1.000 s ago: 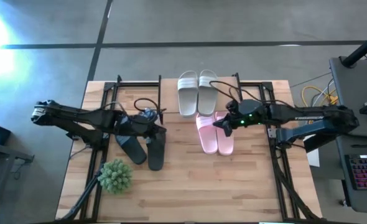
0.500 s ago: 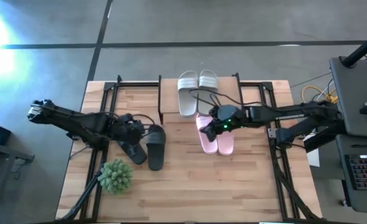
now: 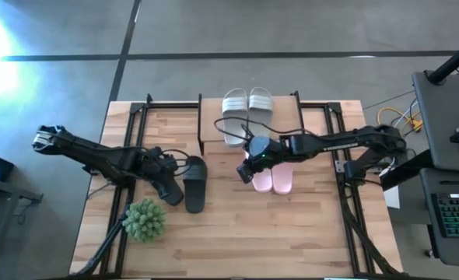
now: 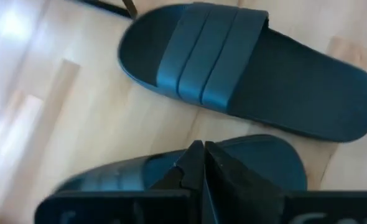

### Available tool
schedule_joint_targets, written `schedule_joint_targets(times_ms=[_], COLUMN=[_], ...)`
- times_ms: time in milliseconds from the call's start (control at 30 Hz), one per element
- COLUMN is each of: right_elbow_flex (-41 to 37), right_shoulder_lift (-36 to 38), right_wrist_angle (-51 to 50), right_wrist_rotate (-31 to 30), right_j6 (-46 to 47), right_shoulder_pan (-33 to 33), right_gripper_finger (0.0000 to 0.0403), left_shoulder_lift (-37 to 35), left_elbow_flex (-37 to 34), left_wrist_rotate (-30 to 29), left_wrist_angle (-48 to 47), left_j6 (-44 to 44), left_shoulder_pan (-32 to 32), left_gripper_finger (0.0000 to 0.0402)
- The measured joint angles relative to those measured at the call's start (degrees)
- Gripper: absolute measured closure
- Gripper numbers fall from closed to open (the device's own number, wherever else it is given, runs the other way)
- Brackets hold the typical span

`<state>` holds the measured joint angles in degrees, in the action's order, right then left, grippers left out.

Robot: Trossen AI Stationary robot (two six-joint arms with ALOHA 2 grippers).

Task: Pick and place slides into the shelf
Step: Put the right black slide under the shelf

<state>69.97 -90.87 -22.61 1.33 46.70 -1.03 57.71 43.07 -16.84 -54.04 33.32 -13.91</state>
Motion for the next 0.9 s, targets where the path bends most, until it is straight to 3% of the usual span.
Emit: schedule_joint_targets(times_ms=[200, 400, 733, 900], right_elbow_flex=[0.3, 0.2, 0.1, 0.1], right_shoulder_lift=[-2.0, -3.3, -3.1, -3.1], right_wrist_angle=[0.2, -0.4, -1.5, -3.1], right_wrist_rotate=[0.1, 0.1, 0.1, -1.6], right_j6=[1.2, 3.1, 3.6, 3.8], right_shoulder_pan=[-1.2, -1.4, -5.0, -5.6], right_gripper_finger=[0.0394, 0.0394, 0.0394, 0.0394], left_shoulder_lift=[-3.6, -6.0, -5.3, -5.3], left_elbow_flex=[-8.6, -16.9, -19.8, -19.8], left_wrist_rotate=[3.4, 3.4, -8.1, -9.2], left_wrist_angle=[14.0, 30.2, 28.4, 28.5], left_j6=[2.2, -7.2, -8.0, -6.6], left_shoulder_pan=[-0.2, -0.4, -0.4, -0.4], left_gripper_finger=[0.0402, 0.0402, 0.0402, 0.0402])
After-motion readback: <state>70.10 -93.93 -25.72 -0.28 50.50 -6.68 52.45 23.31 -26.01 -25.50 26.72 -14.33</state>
